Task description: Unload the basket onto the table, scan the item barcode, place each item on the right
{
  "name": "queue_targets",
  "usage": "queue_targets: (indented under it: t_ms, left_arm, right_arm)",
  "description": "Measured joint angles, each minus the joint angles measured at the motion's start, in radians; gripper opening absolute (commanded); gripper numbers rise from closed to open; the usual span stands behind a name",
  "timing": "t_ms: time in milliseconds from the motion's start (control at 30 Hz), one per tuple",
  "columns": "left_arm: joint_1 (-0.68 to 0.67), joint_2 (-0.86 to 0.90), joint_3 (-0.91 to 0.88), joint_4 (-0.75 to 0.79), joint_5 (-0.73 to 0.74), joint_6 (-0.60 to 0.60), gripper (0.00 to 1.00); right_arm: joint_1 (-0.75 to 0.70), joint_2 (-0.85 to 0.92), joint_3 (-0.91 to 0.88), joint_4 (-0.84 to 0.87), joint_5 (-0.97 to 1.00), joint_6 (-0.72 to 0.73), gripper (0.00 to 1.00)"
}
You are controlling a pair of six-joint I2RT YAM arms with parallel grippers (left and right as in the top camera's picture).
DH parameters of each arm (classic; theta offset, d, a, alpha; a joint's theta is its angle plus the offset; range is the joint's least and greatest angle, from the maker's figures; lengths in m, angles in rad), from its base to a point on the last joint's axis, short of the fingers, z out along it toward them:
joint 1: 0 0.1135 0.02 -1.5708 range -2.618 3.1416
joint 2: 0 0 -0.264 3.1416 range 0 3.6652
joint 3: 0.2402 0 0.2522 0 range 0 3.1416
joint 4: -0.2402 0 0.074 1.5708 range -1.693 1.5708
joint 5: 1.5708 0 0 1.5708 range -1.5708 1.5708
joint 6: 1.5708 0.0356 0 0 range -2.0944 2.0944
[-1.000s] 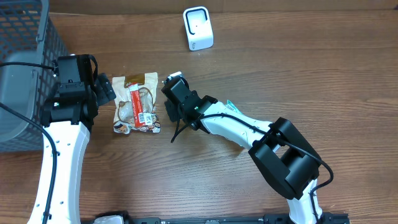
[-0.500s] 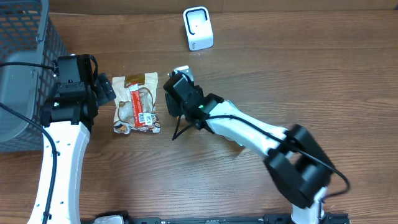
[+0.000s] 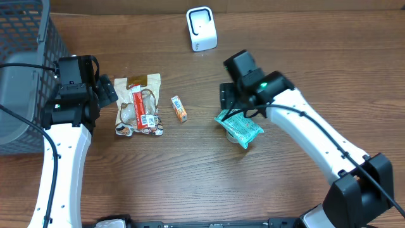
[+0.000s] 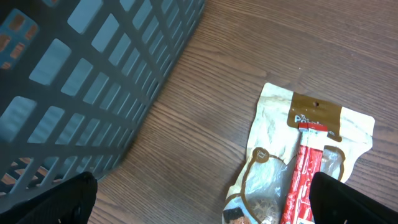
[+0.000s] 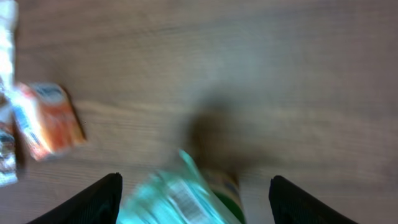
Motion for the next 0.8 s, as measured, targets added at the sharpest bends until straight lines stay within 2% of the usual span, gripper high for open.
queue_targets:
  t_ms: [133,333,400,467,633,800]
  left_arm:
    - [0.000,0.000,0.000,0.000,0.000,0.000,1.00]
    - [0.000,0.000,0.000,0.000,0.000,0.000,1.00]
    - [0.000,0.001,0.000,0.000,0.000,0.000,1.00]
    - [0.000,0.000,0.000,0.000,0.000,0.000,1.00]
    - [0.000,0.001,0.000,0.000,0.000,0.000,1.00]
    - [0.000,0.001,0.000,0.000,0.000,0.000,1.00]
  right_arm:
    - [-0.063,0.000,0.000,-0.095,-0.046,0.033,0.83]
    - [-0.111,0.000,0.000,-0.226,-0.069,0.089,0.86]
    - [-0.114,0.000,0.000,-0.269,-0.075,0.100,0.90]
    - [-0.114,0.000,0.000,-0.298,-0.100,0.123,1.00]
    - [-0.115,0.000,0.000,-0.336,-0.137,0.185,1.00]
    - [-0.115,0.000,0.000,-0.381,-0.148,0.311,0.99]
